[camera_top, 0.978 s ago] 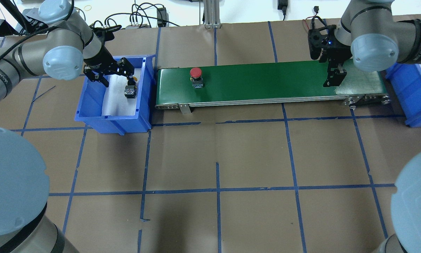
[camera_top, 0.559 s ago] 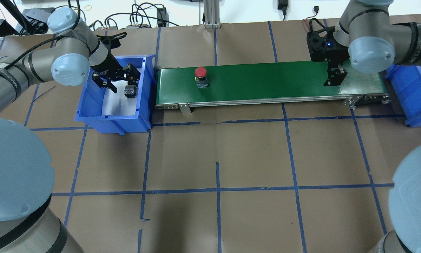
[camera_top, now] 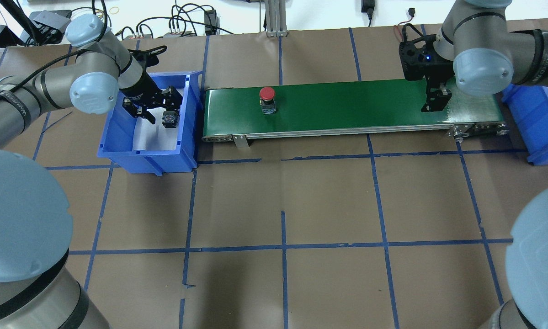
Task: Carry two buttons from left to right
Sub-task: 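Grasp the yellow button in the bin with the left gripper and lift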
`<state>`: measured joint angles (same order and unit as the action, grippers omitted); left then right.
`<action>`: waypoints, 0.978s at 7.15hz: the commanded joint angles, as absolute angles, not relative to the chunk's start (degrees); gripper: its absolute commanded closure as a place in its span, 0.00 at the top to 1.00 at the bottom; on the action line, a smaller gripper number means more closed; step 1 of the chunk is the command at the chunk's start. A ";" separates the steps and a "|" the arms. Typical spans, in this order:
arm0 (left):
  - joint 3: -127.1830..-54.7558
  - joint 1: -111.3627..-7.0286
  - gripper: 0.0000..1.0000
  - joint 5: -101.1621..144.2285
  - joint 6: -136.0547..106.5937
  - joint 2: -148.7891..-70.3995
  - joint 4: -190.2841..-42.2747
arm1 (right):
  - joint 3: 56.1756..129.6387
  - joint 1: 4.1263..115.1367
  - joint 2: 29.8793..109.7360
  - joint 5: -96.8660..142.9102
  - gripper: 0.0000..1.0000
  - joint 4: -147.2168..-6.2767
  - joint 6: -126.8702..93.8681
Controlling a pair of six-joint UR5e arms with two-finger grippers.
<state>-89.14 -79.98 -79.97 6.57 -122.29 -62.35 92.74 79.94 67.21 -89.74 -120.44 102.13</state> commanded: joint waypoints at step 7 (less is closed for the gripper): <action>-88.33 -79.98 0.20 -82.25 7.38 -119.64 -63.18 | 92.90 79.89 67.24 -89.74 0.99 -121.73 102.13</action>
